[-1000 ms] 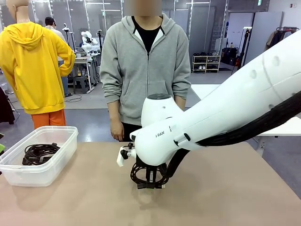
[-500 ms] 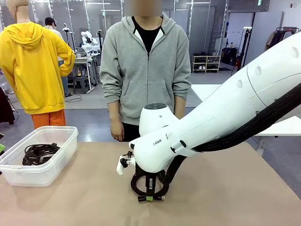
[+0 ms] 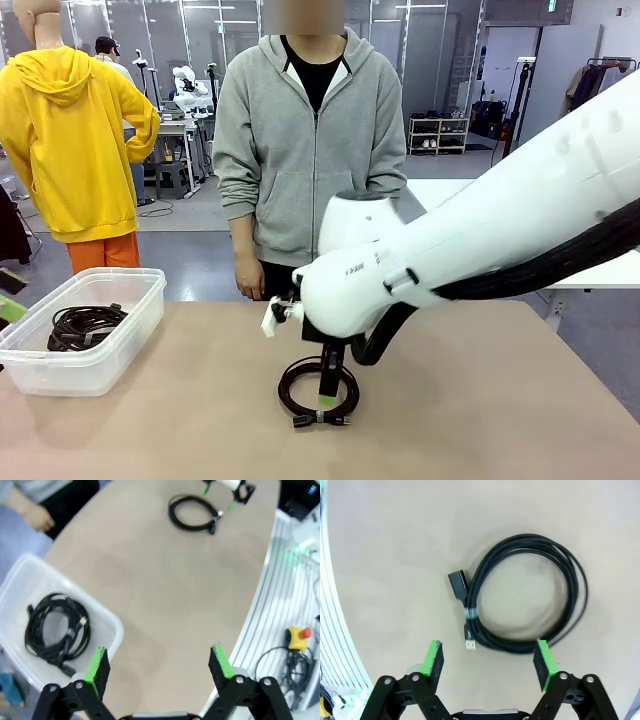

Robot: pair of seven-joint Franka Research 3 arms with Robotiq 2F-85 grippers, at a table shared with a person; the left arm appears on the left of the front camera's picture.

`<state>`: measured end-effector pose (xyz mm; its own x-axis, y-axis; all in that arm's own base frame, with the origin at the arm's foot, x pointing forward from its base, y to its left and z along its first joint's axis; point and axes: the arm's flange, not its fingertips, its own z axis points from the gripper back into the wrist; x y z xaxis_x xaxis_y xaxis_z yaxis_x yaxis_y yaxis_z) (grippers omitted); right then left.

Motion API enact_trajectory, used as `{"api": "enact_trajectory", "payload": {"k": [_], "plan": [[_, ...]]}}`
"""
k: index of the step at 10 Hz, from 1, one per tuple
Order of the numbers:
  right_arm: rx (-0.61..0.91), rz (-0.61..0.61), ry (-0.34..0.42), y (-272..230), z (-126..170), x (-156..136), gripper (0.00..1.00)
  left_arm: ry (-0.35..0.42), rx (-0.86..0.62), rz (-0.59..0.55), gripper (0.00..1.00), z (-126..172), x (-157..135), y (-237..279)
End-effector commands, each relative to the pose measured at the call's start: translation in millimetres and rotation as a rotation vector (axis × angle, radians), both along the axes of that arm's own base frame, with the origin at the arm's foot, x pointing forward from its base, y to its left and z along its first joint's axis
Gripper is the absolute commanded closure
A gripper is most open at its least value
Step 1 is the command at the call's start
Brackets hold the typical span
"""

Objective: Organize and store the cables.
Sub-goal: Place the USB Extension Cable into the Organizing box.

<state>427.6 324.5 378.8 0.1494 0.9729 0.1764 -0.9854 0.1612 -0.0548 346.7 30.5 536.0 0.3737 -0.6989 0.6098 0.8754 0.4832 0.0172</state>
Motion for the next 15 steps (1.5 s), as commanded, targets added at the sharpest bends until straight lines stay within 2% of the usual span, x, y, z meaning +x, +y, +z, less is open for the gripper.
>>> {"api": "enact_trajectory", "payload": {"k": [1, 3, 5, 8, 11, 13, 15], "plan": [[0.122, -0.022, -0.037, -60.7, 27.8, -25.7, 0.00, 0.021, 0.088, -0.112, 0.00, 20.3, 20.9, -33.6], [0.204, -0.073, -0.071, -129.3, 49.5, -40.8, 0.00, 0.018, 0.127, -0.193, 0.00, 32.4, 34.5, -73.6], [0.355, -0.116, -0.082, -207.8, 71.7, -57.5, 0.00, 0.058, 0.214, -0.317, 0.00, 30.9, 46.0, -141.0], [0.532, -0.130, -0.087, -323.0, 86.2, -79.6, 0.00, 0.092, 0.304, -0.408, 0.00, 0.8, 50.1, -243.7], [0.695, -0.138, -0.085, -418.8, 81.9, -98.9, 0.00, 0.037, 0.359, -0.428, 0.00, -36.5, 46.7, -323.9], [0.775, -0.133, -0.096, -467.0, 65.0, -117.8, 0.00, 0.058, 0.433, -0.453, 0.00, -67.7, 44.8, -367.6], [0.832, -0.118, -0.113, -492.2, 44.6, -134.2, 0.00, 0.080, 0.490, -0.435, 0.00, -93.6, 47.6, -395.9]]}}
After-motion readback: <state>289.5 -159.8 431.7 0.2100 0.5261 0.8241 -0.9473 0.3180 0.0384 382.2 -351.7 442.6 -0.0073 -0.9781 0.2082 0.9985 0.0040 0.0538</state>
